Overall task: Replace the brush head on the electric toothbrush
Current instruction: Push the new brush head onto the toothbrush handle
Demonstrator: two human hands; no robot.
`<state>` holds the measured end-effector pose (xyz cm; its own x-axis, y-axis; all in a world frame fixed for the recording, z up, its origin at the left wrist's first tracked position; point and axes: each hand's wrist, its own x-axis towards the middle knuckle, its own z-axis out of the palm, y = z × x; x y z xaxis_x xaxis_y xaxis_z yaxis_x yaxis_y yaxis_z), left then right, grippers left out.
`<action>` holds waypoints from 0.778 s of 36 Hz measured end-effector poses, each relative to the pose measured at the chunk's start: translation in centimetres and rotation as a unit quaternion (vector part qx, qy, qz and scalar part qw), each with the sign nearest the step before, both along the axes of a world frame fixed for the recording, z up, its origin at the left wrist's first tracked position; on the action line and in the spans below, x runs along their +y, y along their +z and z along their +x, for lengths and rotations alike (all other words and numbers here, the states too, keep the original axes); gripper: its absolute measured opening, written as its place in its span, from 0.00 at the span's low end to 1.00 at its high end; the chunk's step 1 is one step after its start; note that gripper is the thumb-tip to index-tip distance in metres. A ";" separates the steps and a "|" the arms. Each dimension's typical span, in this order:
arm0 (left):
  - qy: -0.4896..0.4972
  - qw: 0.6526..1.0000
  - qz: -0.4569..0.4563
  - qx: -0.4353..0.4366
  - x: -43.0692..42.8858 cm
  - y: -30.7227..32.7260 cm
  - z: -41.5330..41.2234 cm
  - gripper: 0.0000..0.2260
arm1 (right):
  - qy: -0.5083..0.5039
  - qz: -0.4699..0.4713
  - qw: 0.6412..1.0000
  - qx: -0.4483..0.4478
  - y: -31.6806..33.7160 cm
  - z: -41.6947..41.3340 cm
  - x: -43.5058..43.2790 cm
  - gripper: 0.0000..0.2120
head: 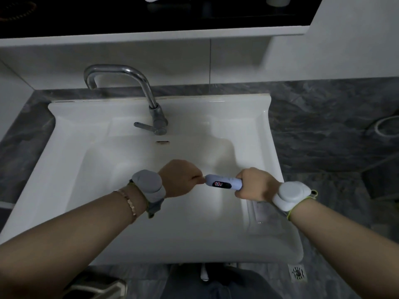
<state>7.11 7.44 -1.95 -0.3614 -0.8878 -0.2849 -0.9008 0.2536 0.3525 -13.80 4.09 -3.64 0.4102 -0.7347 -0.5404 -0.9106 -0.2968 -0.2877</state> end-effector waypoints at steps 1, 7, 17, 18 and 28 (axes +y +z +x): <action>0.013 1.000 0.021 0.001 -0.1 0.2 -0.3 0.17 | -0.001 -0.007 1.000 0.002 -0.3 -0.1 0.3 0.13; 0.076 0.985 0.135 0.069 0.0 -0.5 -0.7 0.15 | 0.016 -0.011 1.000 0.016 -0.9 -0.4 0.6 0.14; 0.132 0.989 -0.069 -0.008 -3.4 -3.5 -2.7 0.24 | -0.187 0.101 0.960 -0.182 -3.7 -0.2 -1.4 0.12; 0.206 0.978 -0.043 0.000 -3.3 -3.6 -3.4 0.27 | -0.221 0.099 0.948 -0.206 -3.9 0.0 -2.1 0.12; 0.327 0.919 0.157 0.155 -3.6 -5.4 -6.1 0.15 | -0.349 -0.077 0.836 -0.416 -2.9 -1.0 -6.9 0.05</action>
<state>1.01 3.85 -7.38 0.1131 -0.8356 -0.5375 -0.6687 -0.4642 0.5809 -14.81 -2.77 -6.52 0.0399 -0.9867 -0.1576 -0.3814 0.1307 -0.9151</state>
